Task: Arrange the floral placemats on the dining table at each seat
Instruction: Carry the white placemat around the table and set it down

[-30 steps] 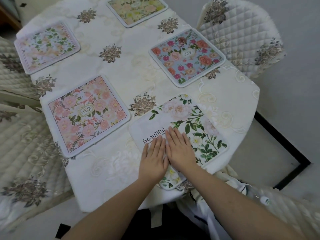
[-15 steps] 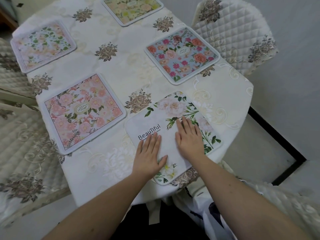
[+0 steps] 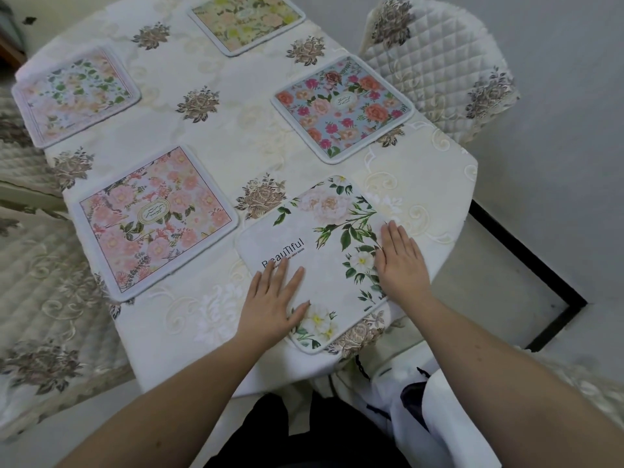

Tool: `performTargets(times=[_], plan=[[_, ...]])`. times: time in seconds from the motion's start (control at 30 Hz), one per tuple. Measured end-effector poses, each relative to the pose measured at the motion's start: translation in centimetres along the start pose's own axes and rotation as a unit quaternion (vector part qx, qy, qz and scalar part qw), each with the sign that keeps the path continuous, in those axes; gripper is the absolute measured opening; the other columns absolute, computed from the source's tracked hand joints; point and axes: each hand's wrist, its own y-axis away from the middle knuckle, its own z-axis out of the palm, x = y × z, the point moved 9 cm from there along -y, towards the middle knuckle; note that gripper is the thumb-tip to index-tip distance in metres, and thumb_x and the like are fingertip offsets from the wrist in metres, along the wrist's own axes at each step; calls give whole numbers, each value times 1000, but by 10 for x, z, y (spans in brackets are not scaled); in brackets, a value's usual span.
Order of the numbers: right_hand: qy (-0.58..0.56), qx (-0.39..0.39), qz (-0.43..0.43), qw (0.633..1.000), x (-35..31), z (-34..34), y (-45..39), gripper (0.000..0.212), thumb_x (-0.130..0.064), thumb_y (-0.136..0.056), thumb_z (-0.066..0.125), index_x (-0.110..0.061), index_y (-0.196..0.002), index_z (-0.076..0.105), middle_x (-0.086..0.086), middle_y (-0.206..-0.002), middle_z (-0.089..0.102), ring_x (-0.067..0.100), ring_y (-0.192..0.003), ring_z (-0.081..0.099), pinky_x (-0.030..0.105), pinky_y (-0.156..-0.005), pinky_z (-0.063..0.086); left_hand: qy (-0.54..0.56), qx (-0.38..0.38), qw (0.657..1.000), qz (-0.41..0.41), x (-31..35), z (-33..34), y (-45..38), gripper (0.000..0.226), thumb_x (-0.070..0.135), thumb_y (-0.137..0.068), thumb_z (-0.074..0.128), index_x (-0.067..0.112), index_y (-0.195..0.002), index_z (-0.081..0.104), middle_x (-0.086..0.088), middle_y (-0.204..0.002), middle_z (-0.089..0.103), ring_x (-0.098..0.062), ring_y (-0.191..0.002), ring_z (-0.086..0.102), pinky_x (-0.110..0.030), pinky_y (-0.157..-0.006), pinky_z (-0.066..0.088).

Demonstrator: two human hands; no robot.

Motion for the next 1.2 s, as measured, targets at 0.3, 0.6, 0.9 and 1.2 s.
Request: performTargets(times=[0.3, 0.6, 0.9, 1.2], plan=[[0, -19, 62, 998, 53, -18, -1, 61, -38, -102, 11, -9, -156, 16, 10, -165, 8, 21, -151, 4, 38, -123, 2, -5, -33, 999, 36, -27, -7, 12, 65, 71, -95, -2, 47, -155, -9, 11, -164, -18, -14, -152, -16, -35, -121, -12], [-57, -3, -16, 998, -79, -7, 38, 58, -33, -103, 20, -10, -156, 16, 8, -164, 8, 20, -151, 3, 34, -121, -2, 17, 10, 999, 45, -43, -26, -1, 60, 48, -102, 11, 28, -159, 11, 4, -166, 3, -17, -154, 4, -37, -123, 0], [-11, -36, 29, 999, -185, 64, 82, 64, -37, -100, 10, -5, -152, 27, 10, -161, 21, 22, -150, 17, 40, -122, 7, 43, 3, 996, 83, -26, -11, -17, 62, 47, -102, 8, 26, -159, 17, 3, -166, 6, -19, -154, 4, -34, -122, -1], [-3, 4, 85, 996, -160, 56, 100, 61, -43, -100, 29, -13, -153, 30, 5, -160, 26, 19, -148, 22, 39, -120, 11, 21, -3, 992, 120, -47, -11, -23, 71, 64, -98, 17, 30, -160, 14, 2, -167, 3, -20, -154, 4, -33, -120, -5]])
